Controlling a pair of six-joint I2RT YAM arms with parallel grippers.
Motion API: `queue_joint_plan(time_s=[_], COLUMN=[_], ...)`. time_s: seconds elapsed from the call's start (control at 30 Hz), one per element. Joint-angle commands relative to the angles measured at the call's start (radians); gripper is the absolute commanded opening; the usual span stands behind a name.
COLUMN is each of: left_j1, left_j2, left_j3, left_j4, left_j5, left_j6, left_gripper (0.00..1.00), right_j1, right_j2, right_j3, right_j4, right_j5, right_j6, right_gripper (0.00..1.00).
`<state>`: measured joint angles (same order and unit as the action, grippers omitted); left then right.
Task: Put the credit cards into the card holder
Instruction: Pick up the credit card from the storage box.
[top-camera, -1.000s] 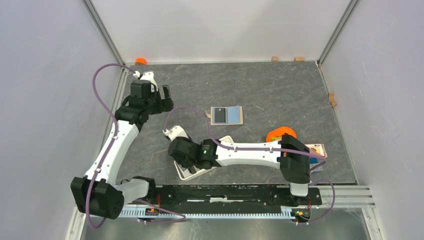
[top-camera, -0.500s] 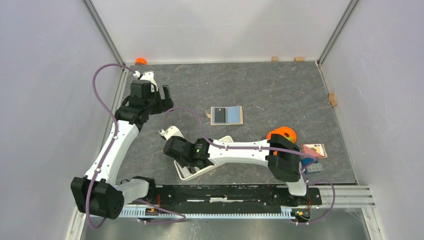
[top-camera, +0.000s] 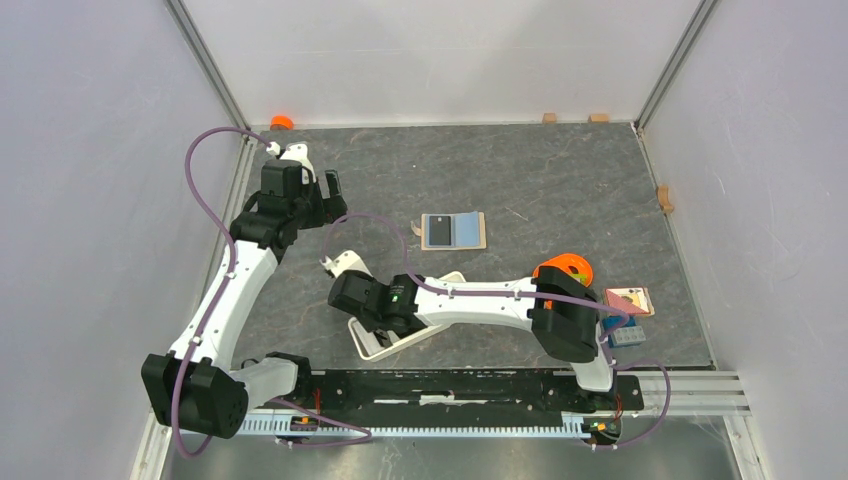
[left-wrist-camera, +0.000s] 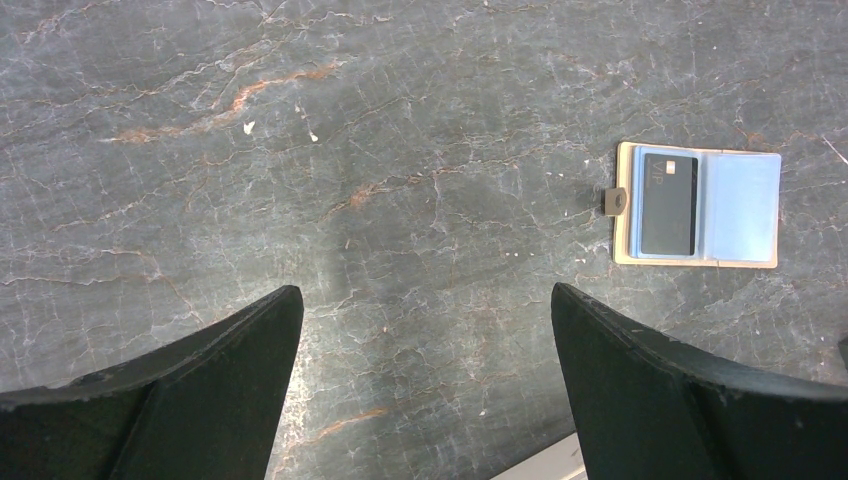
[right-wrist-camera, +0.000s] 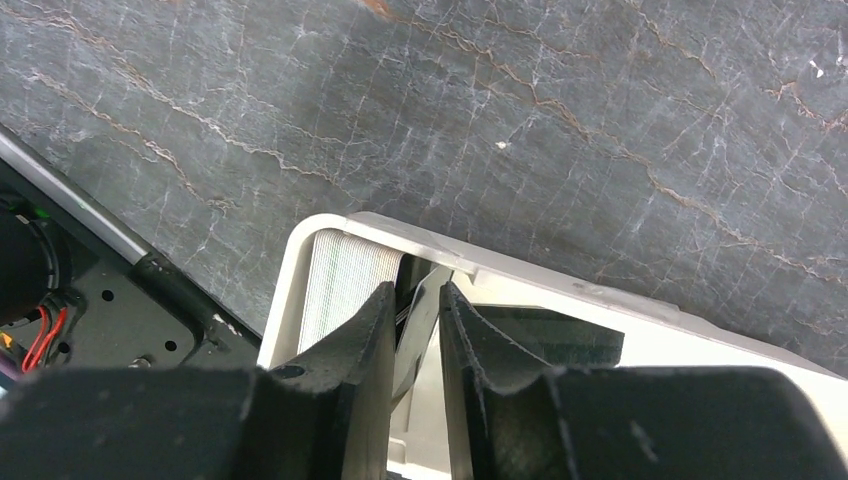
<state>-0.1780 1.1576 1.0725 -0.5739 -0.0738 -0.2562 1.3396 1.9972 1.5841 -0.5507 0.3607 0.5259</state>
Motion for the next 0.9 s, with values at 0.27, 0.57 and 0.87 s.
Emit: queue_joint_plan(time_s=[0.27,0.57,0.87], left_j1=[0.004,0.005,-0.013], left_j2=[-0.022,-0.018,-0.065], left_j3=[-0.003,-0.012,-0.064], left_j4=[0.028,0.038,0.138], left_j5=[-0.013,-0.003,0.267], left_j6=[0.03,0.041,0.079], left_gripper=[1.0,1.0,0.99], right_j1=[-0.005,-0.047,-0.328], right_j2=[0.0,-0.127,-0.418], right_j3=[-0.023,-0.09,-0.259], right_j4=[-0.062,-0.04,0.057], right_j5=[0.077,0.075,-0.254], right_j6=[0.028,-0.011,-0.213], right_gripper=[0.22,0.0,0.0])
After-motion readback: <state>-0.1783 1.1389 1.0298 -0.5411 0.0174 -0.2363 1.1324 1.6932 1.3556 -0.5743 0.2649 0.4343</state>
